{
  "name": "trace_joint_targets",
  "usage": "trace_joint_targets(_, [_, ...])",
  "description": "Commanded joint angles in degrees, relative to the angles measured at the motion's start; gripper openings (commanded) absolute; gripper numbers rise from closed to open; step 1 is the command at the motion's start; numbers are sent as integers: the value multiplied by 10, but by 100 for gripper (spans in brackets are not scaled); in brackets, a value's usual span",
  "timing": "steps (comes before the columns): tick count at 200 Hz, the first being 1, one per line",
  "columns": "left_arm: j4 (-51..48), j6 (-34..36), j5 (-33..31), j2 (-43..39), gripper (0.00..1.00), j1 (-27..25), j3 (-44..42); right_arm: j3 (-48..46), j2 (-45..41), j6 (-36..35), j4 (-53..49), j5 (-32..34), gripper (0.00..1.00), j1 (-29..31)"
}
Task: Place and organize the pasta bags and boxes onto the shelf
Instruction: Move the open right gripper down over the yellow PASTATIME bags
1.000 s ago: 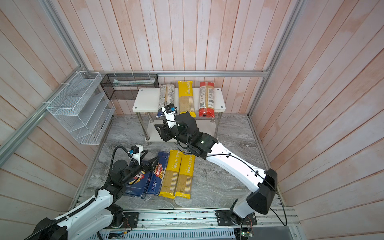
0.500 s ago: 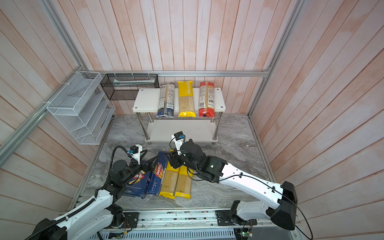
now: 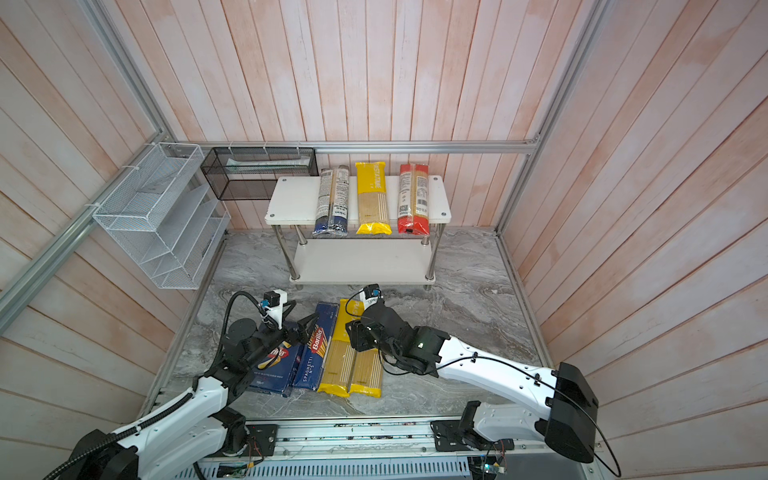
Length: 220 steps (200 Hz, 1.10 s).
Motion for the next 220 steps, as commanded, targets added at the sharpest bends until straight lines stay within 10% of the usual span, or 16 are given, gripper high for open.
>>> trace_joint_targets(1, [3, 7, 10, 3, 100, -1, 7, -14, 4, 16, -21, 40, 60, 0])
trace_joint_targets(220, [12, 5, 9, 5, 100, -2, 3, -59, 145, 124, -57, -8, 81, -38])
